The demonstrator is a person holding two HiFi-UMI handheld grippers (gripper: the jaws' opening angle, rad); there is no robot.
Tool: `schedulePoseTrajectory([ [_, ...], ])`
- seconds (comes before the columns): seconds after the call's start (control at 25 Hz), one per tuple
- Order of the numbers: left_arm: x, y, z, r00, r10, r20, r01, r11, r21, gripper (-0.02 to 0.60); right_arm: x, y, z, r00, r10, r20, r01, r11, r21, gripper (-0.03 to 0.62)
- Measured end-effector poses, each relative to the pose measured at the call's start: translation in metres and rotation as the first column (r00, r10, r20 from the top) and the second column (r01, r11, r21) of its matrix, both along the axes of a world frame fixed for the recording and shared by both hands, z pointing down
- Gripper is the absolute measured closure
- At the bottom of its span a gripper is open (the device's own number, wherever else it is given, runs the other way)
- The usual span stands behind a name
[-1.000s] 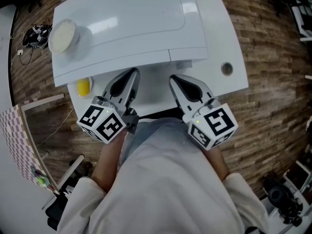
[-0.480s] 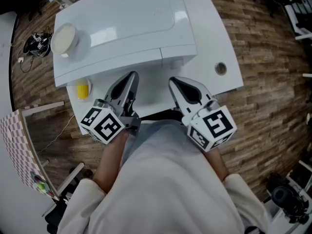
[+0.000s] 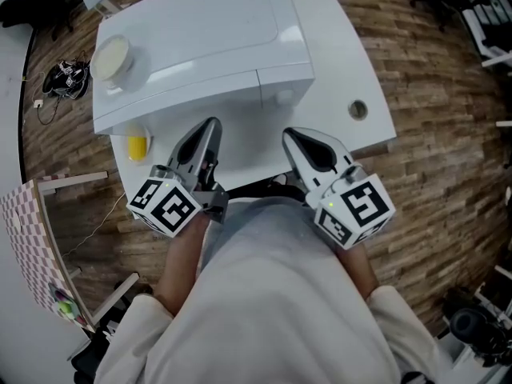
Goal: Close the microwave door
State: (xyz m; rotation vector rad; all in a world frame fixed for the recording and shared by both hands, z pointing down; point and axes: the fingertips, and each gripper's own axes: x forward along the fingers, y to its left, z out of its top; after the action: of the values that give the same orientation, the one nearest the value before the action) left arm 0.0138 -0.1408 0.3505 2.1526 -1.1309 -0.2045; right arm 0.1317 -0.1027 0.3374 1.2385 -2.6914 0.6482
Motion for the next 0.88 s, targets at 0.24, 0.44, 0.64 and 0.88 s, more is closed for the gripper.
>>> schedulePoseTrajectory([
  [0.24,-0.004,0.008,-0.007,1.000,0.000,0.030,-0.001,0.999,0.033,0.565,0.011,0.007,-0.007,1.000,-0.005,-0.009,0.005,1.000,0.024,0.572],
  [0.44,0.005,0.013,-0.015,0.999,0.021,0.033,-0.023,0.998,0.061,0.565,0.022,0.010,-0.013,0.999,-0.012,-0.030,0.014,0.999,0.039,0.573],
  [0.64,0.014,0.021,-0.016,0.998,0.047,0.033,-0.049,0.997,0.058,0.565,0.026,0.017,-0.010,0.999,-0.015,-0.050,0.017,0.999,0.030,0.573],
  [0.88,0.024,0.024,-0.018,0.998,0.056,0.022,-0.057,0.997,0.059,0.565,0.027,0.021,-0.008,0.999,-0.031,-0.038,0.032,0.999,0.020,0.572],
])
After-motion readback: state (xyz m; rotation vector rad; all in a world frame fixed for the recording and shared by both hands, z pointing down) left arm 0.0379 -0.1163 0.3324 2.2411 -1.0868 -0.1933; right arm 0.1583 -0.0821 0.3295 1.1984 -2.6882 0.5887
